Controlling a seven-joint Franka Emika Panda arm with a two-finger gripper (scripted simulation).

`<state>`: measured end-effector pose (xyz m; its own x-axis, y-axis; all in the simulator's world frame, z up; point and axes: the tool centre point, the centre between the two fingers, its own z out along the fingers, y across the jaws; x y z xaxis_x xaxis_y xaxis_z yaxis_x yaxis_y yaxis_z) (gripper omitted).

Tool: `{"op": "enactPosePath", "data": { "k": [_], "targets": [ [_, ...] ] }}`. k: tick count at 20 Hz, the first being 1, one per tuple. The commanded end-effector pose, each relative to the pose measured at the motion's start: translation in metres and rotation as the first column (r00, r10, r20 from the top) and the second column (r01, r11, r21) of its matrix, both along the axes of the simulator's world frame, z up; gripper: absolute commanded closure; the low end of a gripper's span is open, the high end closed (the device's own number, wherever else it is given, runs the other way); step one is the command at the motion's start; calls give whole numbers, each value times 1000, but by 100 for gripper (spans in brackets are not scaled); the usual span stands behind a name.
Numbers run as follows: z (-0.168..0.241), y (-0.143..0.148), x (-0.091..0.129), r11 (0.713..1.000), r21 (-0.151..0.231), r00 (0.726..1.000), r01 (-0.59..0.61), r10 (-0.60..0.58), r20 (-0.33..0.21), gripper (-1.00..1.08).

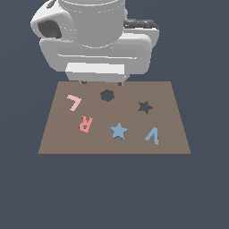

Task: Insert a designated object into the corresponding slot on a board.

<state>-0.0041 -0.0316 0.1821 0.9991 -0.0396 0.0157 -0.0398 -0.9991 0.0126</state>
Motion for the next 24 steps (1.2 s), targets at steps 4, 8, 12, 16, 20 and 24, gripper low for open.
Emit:
{"op": "enactPosePath", "data": {
  "k": [4, 8, 12, 16, 20, 24],
  "targets": [
    [-2, 1, 1, 1000, 0, 1000, 5, -5, 0, -92],
    [-10, 4, 5, 1000, 1, 1000, 27, -27, -1, -92],
    [-24, 10, 13, 998, 2, 998, 67, -67, -2, -92],
    [-45, 18, 25, 992, 4, 992, 124, -124, -5, -92],
    [-70, 27, 40, 981, 7, 981, 193, -193, -7, -92],
    [-95, 35, 56, 965, 9, 965, 261, -261, -10, -92]
  ]
}}
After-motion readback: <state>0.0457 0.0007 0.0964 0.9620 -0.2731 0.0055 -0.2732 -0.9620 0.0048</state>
